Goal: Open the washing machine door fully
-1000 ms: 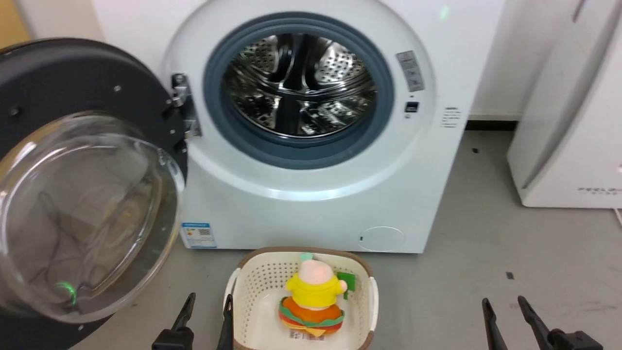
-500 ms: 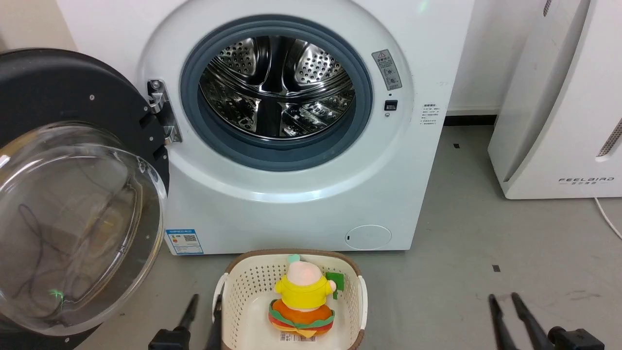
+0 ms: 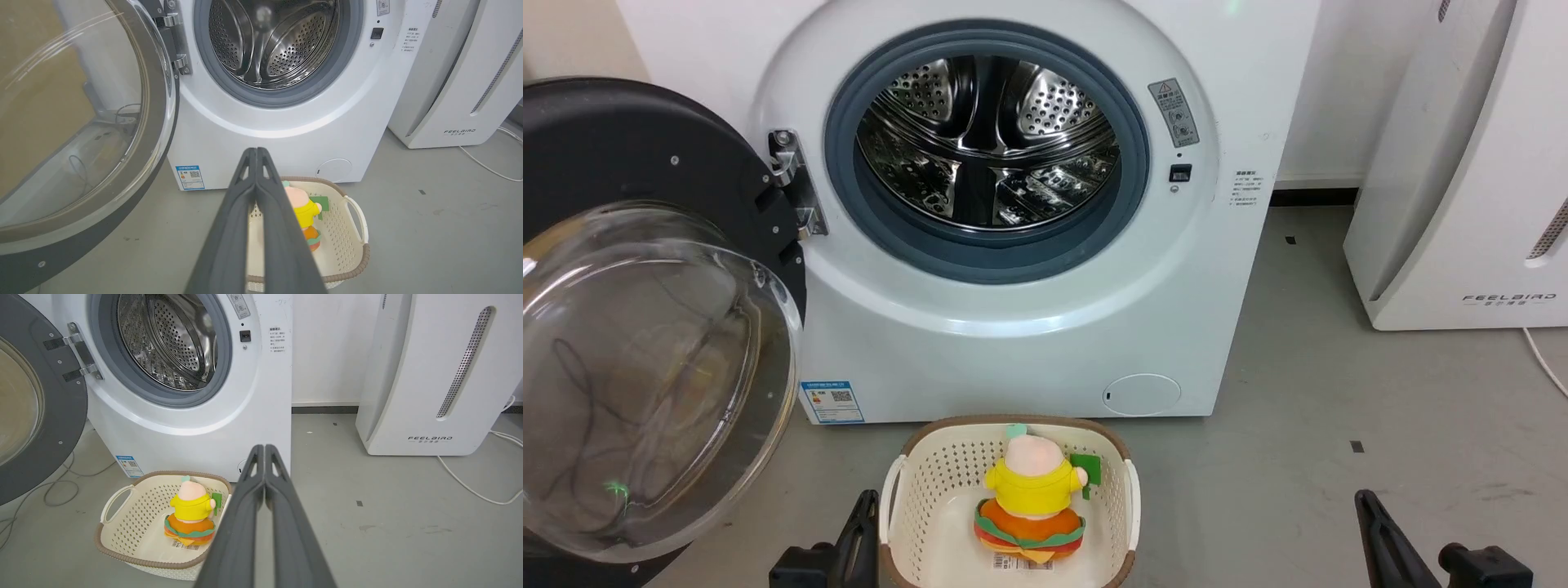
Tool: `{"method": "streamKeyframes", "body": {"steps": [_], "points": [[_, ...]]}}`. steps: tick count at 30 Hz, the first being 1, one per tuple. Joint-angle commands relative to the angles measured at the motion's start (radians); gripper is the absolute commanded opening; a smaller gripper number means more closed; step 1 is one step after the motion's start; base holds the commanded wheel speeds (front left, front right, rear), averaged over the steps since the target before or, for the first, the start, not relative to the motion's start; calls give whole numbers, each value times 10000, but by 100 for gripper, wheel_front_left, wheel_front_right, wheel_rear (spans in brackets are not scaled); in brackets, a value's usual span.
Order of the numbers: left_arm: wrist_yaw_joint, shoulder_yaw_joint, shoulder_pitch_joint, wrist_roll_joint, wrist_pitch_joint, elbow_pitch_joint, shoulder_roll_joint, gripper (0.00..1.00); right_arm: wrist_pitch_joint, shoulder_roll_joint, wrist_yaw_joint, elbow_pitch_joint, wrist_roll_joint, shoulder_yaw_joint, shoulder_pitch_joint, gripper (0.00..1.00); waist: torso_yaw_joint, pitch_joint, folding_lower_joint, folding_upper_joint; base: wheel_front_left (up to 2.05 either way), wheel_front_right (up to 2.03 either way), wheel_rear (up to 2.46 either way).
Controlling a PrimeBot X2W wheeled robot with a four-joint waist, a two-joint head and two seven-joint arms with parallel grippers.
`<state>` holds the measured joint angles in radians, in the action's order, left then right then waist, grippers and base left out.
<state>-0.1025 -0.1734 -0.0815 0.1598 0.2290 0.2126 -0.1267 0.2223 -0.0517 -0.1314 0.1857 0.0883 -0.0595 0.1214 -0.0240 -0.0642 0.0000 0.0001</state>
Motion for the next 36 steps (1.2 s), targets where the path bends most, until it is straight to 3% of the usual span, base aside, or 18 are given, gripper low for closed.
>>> {"method": "streamKeyframes", "body": {"steps": [1, 36], "points": [[40, 78, 92, -115, -36, -95, 44, 0, -40, 2, 1, -97, -41, 25, -122, 0, 3, 7, 0, -1, 0, 0, 0], [352, 602, 321, -584, -749, -737, 272, 0, -730, 6, 3, -654, -307, 205, -467, 0, 78, 208, 0, -1, 0, 0, 0]]}}
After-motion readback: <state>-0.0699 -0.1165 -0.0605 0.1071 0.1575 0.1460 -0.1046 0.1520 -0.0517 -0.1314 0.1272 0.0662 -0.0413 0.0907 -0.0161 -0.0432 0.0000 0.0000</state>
